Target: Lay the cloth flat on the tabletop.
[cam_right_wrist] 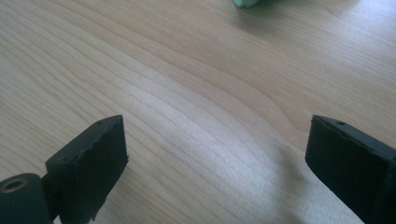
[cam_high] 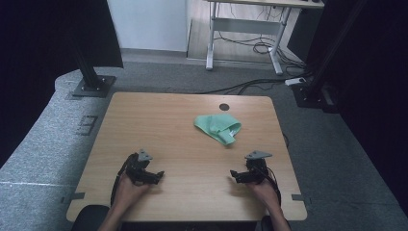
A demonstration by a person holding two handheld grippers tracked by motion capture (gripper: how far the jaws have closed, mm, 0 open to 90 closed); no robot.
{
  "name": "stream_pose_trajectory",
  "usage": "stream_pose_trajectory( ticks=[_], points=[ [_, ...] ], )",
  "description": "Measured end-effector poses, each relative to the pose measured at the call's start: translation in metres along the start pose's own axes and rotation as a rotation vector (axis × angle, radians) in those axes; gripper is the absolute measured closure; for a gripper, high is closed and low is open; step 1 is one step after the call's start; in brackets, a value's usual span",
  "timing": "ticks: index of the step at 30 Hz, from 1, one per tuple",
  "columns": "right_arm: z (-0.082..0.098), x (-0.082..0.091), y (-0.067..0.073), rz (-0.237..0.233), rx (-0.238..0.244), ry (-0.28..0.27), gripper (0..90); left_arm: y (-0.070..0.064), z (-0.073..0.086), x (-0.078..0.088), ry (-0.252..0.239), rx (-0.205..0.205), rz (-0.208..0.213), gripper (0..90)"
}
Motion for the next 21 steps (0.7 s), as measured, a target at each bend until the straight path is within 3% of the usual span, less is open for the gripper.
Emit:
stream_pose_trajectory(
  ticks=[21],
  points=[
    [-0.037,-0.009,0.003,-0.036,0.006,-0.023,13.5,0.000,0.000,0.000,-0.001,0.001,0.001,0.0]
  ],
)
Point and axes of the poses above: each handheld gripper's, and its own axes: x roughly backward along the jaws, z roughly out of its underside, y roughly to its left, the point moved 10 cm from there along -x, roughly forward along the jaws, and after that the axes turned 2 degrees about -y, right-handed, at the moved point
